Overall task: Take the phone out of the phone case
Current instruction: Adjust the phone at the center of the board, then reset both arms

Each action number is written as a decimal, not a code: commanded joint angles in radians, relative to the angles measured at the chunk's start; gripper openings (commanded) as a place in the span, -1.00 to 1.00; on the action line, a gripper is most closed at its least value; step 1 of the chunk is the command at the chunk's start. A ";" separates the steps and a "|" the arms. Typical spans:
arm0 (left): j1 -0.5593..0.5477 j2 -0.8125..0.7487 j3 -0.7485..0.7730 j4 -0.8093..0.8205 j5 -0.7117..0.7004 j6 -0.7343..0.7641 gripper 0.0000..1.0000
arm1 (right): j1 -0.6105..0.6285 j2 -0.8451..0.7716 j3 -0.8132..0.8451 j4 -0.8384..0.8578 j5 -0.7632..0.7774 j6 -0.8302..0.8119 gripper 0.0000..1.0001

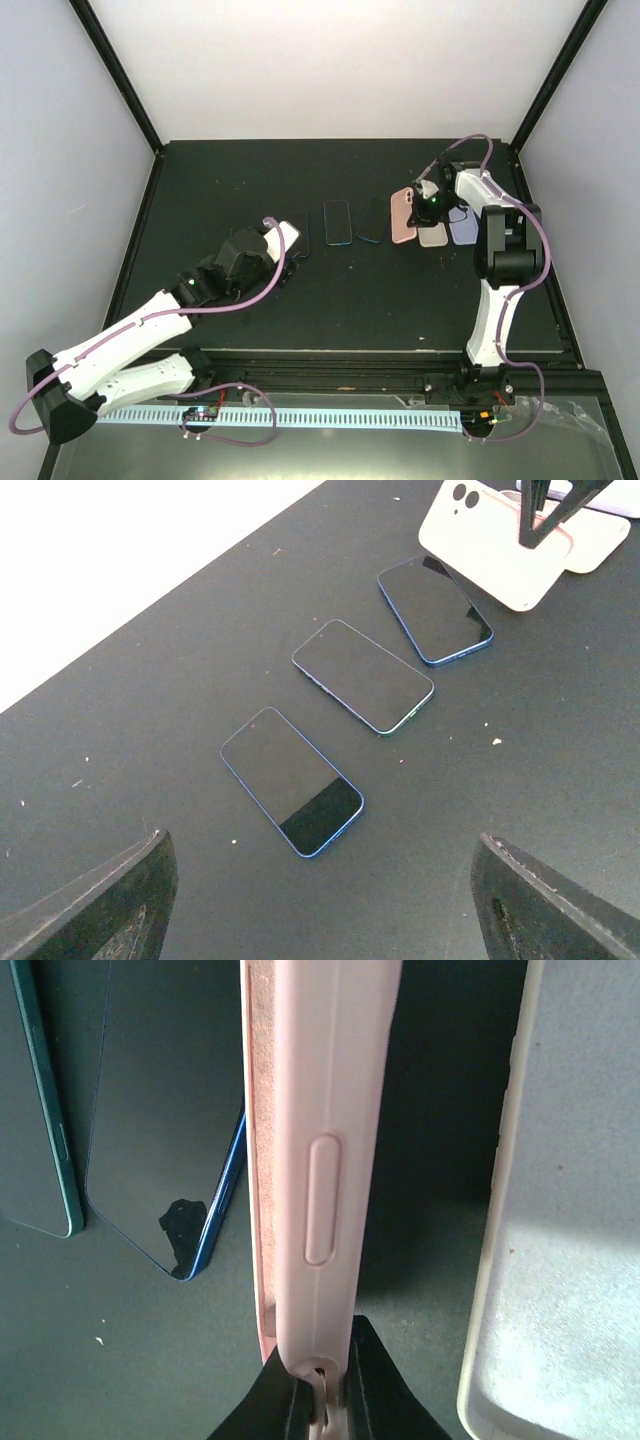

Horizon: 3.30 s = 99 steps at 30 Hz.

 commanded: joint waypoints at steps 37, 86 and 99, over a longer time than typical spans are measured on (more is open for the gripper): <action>0.007 -0.039 -0.022 0.044 0.001 0.040 0.61 | 0.031 0.176 0.160 -0.092 -0.187 0.028 -0.99; 0.070 -0.068 -0.015 0.039 -0.175 -0.066 0.82 | -0.056 -0.703 -0.268 0.226 0.135 -0.091 -0.07; 0.166 -0.167 -0.041 0.098 -0.278 -0.140 0.98 | -0.056 -1.163 -0.666 0.647 0.200 0.050 0.99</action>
